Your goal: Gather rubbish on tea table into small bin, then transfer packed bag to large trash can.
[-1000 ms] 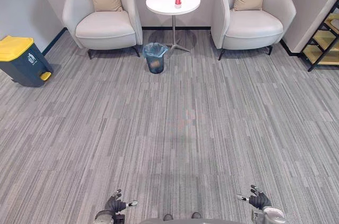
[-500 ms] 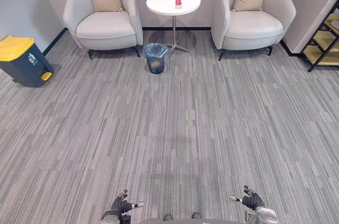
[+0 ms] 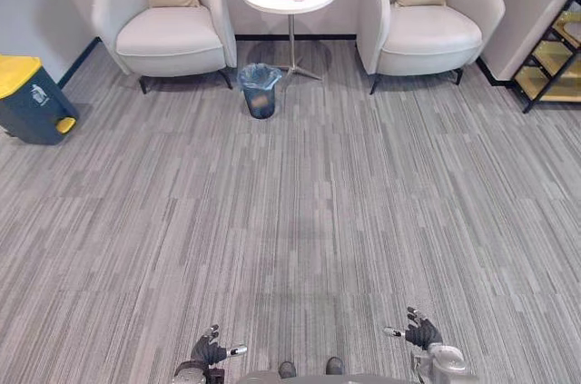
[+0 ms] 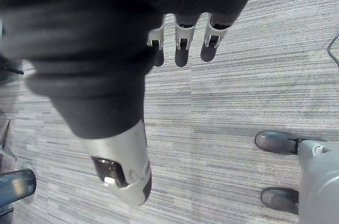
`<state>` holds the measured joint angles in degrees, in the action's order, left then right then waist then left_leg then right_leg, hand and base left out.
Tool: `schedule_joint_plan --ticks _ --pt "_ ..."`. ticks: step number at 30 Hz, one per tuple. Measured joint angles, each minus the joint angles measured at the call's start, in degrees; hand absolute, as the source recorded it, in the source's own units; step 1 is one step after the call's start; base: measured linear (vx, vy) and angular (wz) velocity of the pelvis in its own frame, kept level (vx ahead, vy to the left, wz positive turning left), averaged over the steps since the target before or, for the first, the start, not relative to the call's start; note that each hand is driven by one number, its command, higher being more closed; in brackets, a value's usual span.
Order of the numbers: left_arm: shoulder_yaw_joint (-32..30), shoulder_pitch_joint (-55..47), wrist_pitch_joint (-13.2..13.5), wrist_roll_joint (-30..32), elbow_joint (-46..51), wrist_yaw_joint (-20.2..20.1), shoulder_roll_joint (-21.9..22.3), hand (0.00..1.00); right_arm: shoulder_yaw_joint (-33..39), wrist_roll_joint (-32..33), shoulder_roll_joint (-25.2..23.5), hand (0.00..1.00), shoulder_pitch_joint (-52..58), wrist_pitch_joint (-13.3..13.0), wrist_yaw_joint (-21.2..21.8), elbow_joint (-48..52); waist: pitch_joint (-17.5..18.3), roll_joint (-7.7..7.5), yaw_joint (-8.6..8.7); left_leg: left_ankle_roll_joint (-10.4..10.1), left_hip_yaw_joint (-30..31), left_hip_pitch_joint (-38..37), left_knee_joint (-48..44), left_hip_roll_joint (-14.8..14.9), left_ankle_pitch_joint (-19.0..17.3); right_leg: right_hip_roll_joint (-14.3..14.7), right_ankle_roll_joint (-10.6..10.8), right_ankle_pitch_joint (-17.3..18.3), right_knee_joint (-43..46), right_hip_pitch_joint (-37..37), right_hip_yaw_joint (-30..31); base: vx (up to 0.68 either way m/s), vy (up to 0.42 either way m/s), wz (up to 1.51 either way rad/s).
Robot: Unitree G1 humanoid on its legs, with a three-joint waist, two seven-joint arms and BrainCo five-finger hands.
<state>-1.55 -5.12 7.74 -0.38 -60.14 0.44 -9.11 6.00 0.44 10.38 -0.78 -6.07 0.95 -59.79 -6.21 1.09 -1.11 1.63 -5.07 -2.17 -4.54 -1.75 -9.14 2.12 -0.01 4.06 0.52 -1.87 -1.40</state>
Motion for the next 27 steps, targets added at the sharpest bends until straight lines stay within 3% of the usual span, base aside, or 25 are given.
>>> schedule_joint_plan --ticks 2,4,7,9,12,14,15,16,17,18,19,20,21,23,24,27 --pt "0.9 0.1 0.0 0.0 0.5 0.2 0.0 0.0 0.0 -0.9 0.0 0.0 -0.5 0.0 -0.7 0.7 -0.4 0.69 0.14 0.8 -1.0 1.7 -4.6 -0.1 -3.5 -0.6 1.9 6.1 11.5 5.2 0.5 0.09 0.056 -0.24" --pt "1.9 0.2 0.1 -0.1 1.3 0.5 0.0 0.0 0.0 -1.1 -0.1 0.0 -0.2 0.0 -0.8 0.7 -0.7 1.23 0.02 1.5 -1.5 1.3 -6.0 -0.3 -5.0 -1.4 4.5 9.2 23.6 9.8 -0.1 0.07 0.068 -0.15" --pt "2.4 2.1 0.1 -0.2 1.3 0.9 -0.8 0.0 0.0 -1.6 -0.8 0.0 0.5 0.2 -0.8 0.6 -2.0 0.67 0.36 2.8 -0.2 -2.6 -6.2 -2.1 -6.6 -4.5 5.5 10.6 46.1 18.5 -1.8 0.19 0.048 0.18" --pt "2.6 3.1 0.1 -0.2 1.3 0.9 -0.9 0.0 0.0 -1.9 -0.7 0.0 0.5 0.2 -0.8 0.6 -2.8 0.86 0.52 3.2 1.1 -4.6 -6.4 -2.4 -8.0 -6.1 4.9 12.7 50.4 21.2 -3.7 0.28 -0.012 0.37" --pt "2.5 4.5 0.1 -0.2 1.6 1.1 -0.9 0.0 -0.1 -2.8 -0.5 0.0 -0.5 0.2 -0.8 0.7 -4.5 2.05 2.27 3.4 4.2 -7.5 -5.6 -0.4 -9.1 -5.7 3.8 14.1 44.9 24.8 -6.8 0.35 -0.085 0.5" --pt "2.5 4.8 0.1 -0.2 1.6 1.1 -0.7 0.0 -0.1 -2.8 0.0 0.0 -1.0 0.2 -0.8 1.0 -5.1 3.12 3.47 3.2 5.1 -8.8 -5.1 2.1 -9.2 -4.3 2.8 11.5 35.4 27.1 -7.8 0.41 -0.139 0.47" --pt "2.5 4.8 0.2 -0.2 1.7 1.0 -1.1 0.0 -0.2 -2.8 0.0 0.0 -0.8 0.1 -0.9 1.3 -4.9 1.87 3.45 1.0 5.6 -9.7 -5.4 1.9 -9.5 -4.4 2.0 5.3 27.4 27.1 -7.4 0.61 -0.221 0.42" --pt "2.4 4.8 0.2 -0.2 1.4 1.1 -1.1 0.0 -0.2 -2.8 0.5 0.0 0.0 0.1 -1.0 1.2 -5.0 1.27 3.37 -1.6 6.8 -11.3 -6.2 2.7 -11.4 -4.7 -1.9 -0.8 27.4 26.9 -7.5 0.44 -0.164 0.31" --pt "2.4 4.8 0.2 -0.2 1.3 1.1 -0.7 0.0 0.0 -2.8 0.9 0.0 0.0 0.2 -1.1 1.0 -4.7 2.25 3.32 -2.1 6.9 -11.3 -7.4 4.0 -11.7 -4.1 -2.0 0.3 28.6 26.8 -8.7 0.56 -0.233 0.28" --pt "2.3 4.8 0.2 -0.1 1.1 0.9 -0.6 0.0 0.2 -2.8 1.0 0.0 -0.1 0.2 -1.3 1.2 -4.6 2.66 3.59 -3.0 7.5 -10.0 -11.5 4.9 -11.4 -3.6 -3.4 2.3 28.8 25.8 -9.8 0.44 -0.199 0.2" --pt "0.9 5.3 0.3 -0.1 1.2 0.9 -0.1 0.0 0.3 -2.8 0.9 0.0 -0.2 0.2 -1.3 1.2 -4.7 3.06 3.38 -7.1 8.3 -6.0 -23.3 5.9 -8.8 -1.9 -5.1 3.8 26.9 22.2 -10.6 0.76 -0.359 0.23" --pt "-0.4 5.1 0.3 -0.1 1.4 0.9 0.3 0.0 -0.1 -2.8 0.8 0.0 -0.1 0.2 -1.3 1.4 -4.8 3.42 3.35 -7.7 8.7 -2.5 -32.8 6.9 -4.3 -0.8 -5.6 4.4 24.3 18.5 -11.1 0.54 -0.261 0.15" --pt "-1.2 4.8 0.3 -0.1 1.5 0.9 0.6 0.0 -0.4 -2.8 0.6 0.0 0.0 0.2 -1.3 1.8 -5.0 3.58 3.37 -7.8 9.0 -0.1 -39.4 7.9 -1.9 -0.1 -5.8 4.6 22.4 15.7 -11.2 0.52 -0.238 0.11" --pt "-1.9 3.4 0.2 -0.2 3.3 0.9 1.1 0.0 -0.5 -2.7 -0.8 0.0 0.6 0.0 -2.0 2.4 -5.2 3.5 2.98 -7.5 3.9 7.5 -58.5 13.0 -1.8 2.2 -6.6 5.0 16.5 6.6 -11.0 0.46 -0.184 -0.07" --pt "-1.9 2.9 0.2 -0.2 4.0 0.9 1.6 0.0 -0.5 -2.6 -1.2 0.0 0.5 0.0 -2.1 2.5 -5.3 3.25 2.02 -6.6 0.7 10.7 -62.9 15.5 -2.4 2.5 -6.8 5.1 13.9 2.6 -10.1 0.42 -0.17 -0.3" --pt "-1.9 2.2 0.2 -0.2 5.0 0.9 2.8 0.0 -0.2 -2.5 -1.0 0.0 -0.5 0.1 -2.3 2.5 -5.6 3.56 0.62 -5.6 -1.8 18.8 -60.4 16.3 -3.4 2.4 -6.6 5.0 8.2 -4.0 -7.9 0.42 -0.083 -0.29"
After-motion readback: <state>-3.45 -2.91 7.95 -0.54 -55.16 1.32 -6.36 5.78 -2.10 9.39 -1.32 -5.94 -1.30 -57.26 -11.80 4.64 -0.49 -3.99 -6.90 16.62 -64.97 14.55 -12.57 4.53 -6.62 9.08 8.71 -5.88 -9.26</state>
